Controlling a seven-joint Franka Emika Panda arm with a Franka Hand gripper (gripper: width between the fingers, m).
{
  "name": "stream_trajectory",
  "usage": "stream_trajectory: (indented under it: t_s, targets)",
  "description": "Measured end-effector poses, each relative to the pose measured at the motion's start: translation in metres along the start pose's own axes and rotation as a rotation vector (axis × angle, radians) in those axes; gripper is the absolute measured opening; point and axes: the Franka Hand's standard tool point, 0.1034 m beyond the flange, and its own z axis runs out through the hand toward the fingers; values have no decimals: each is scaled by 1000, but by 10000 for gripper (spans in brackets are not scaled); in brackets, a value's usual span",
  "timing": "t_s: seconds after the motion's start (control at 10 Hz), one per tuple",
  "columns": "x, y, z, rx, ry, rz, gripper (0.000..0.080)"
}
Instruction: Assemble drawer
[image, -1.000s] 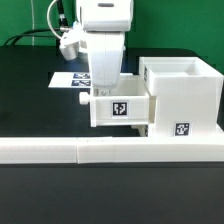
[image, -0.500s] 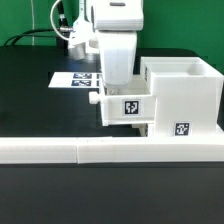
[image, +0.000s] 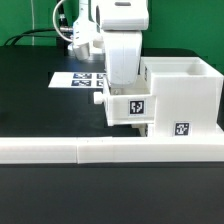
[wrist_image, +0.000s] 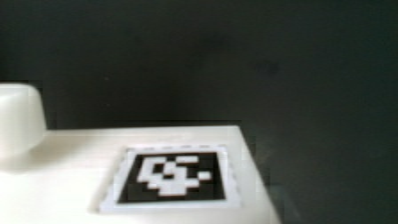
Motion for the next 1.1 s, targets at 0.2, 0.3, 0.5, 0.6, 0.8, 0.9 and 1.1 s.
stream_trajectory:
  t_s: [0.2, 0.3, 0.5, 0.6, 0.8, 0.9, 1.1]
  targets:
    - [8, 0, 0, 3, 0, 28, 44]
    - [8, -1, 0, 3, -4, 22, 44]
    - [6, 0, 0, 3, -5, 26, 44]
    - [5, -1, 0, 6, -5, 28, 226]
    - [6, 0, -1, 4, -5, 27, 360]
    - [6, 1, -4, 1, -6, 31, 542]
    - [8, 4, -18, 1, -14, 41, 616]
